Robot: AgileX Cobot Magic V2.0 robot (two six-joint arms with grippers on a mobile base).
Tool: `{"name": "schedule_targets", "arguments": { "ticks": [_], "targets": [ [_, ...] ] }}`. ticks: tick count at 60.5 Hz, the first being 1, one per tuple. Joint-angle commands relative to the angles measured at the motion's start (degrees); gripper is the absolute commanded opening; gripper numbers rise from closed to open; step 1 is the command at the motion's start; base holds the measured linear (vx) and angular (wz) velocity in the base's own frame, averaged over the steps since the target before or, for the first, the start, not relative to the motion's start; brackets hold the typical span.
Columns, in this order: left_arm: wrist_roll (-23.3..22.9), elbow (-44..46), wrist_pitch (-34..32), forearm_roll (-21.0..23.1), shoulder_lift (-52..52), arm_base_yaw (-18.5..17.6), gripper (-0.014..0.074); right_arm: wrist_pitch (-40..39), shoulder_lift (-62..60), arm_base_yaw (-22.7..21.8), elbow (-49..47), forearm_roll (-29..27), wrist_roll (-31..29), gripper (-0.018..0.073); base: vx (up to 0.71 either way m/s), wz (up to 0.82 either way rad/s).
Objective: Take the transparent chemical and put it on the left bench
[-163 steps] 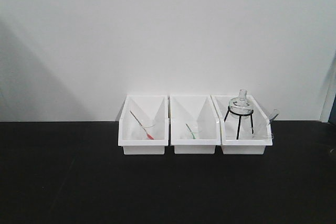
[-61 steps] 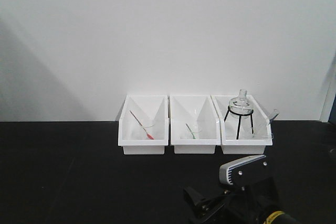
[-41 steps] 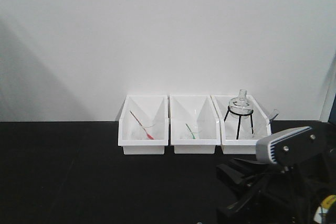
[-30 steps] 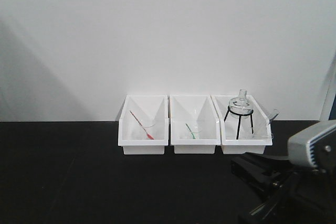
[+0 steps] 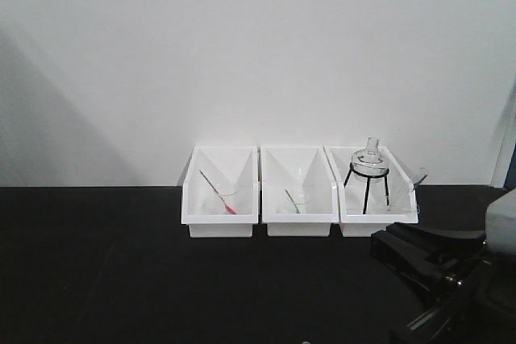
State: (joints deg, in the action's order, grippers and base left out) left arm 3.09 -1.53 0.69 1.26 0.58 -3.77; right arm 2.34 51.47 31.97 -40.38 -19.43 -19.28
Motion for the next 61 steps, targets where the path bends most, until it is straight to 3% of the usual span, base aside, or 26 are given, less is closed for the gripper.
{"name": "schedule_targets", "arguments": {
  "ticks": [1, 9, 16, 20, 27, 36, 45, 61],
  "targets": [
    [-0.45, -0.93, -4.49, 0.04, 1.1, -0.1, -0.0003, -6.04, -1.95, -0.21, -0.69, 2.82, -0.09, -0.0008, 0.0, 0.0],
    [-0.45, -0.93, -4.49, 0.04, 1.1, -0.1, -0.0003, -14.5, -7.52, -3.01, 5.6, 8.87, 6.57, -0.0008, 0.0, 0.0],
    [-0.45, -0.93, -4.49, 0.04, 1.1, -0.1, -0.0003, -20.58, -15.48, -11.65, 15.46, 13.04, 16.32, -0.0008, 0.0, 0.0],
    [-0.45, -0.93, -4.49, 0.04, 1.1, -0.1, -0.0003, -19.75, -20.82, -17.08, 21.43, 15.02, 19.93, -0.0008, 0.0, 0.0],
    [-0.45, -0.93, -4.49, 0.04, 1.1, -0.1, -0.0003, -15.7, -29.36, -25.56, 31.04, 15.37, 20.46, -0.0008, 0.0, 0.0],
    [-0.45, -0.93, -4.49, 0.04, 1.1, -0.1, -0.0003, -6.55, -40.98, -32.67, 39.38, 15.32, 20.95, -0.0008, 0.0, 0.0],
    [-0.45, -0.93, -4.49, 0.04, 1.1, -0.1, -0.0003, 1.03, -50.96, -35.77, 41.47, 17.66, 20.88, -0.0008, 0.0, 0.0],
    [-0.45, -0.93, -4.49, 0.04, 1.1, -0.1, -0.0003, 0.02, -52.5, -35.52, 42.55, 19.79, 20.87, -0.0008, 0.0, 0.0]
  ]
}}
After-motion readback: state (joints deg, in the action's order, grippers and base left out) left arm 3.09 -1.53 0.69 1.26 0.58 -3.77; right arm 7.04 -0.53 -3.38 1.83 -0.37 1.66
